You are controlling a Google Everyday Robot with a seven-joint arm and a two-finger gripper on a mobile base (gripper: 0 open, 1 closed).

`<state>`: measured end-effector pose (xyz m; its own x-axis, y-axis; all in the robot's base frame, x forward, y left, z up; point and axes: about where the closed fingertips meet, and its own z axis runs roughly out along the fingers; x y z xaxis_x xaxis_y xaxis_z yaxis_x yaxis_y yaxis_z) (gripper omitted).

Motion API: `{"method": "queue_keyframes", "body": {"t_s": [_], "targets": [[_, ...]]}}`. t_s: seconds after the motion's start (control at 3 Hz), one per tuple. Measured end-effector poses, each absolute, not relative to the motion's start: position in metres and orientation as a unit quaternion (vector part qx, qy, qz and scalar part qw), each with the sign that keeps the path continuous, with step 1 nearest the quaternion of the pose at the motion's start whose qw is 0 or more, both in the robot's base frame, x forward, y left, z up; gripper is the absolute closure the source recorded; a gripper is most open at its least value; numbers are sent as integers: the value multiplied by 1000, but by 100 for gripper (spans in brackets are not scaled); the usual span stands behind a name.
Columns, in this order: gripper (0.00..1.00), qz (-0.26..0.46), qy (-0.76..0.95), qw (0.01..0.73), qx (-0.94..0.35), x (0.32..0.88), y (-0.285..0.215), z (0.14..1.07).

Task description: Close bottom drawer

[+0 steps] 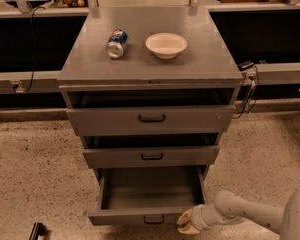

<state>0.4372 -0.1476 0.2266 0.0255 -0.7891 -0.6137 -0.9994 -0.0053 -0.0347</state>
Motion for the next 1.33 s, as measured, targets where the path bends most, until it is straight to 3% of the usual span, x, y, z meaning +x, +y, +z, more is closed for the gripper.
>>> {"method": "queue_keyframes", "body": {"t_s": [0.33, 0.67, 1.33], "targets": [[87, 222, 678, 243, -657, 438, -153, 215], [100, 224, 694, 278, -625, 439, -158, 188], [100, 220, 704, 330, -590, 453, -160, 142]]}}
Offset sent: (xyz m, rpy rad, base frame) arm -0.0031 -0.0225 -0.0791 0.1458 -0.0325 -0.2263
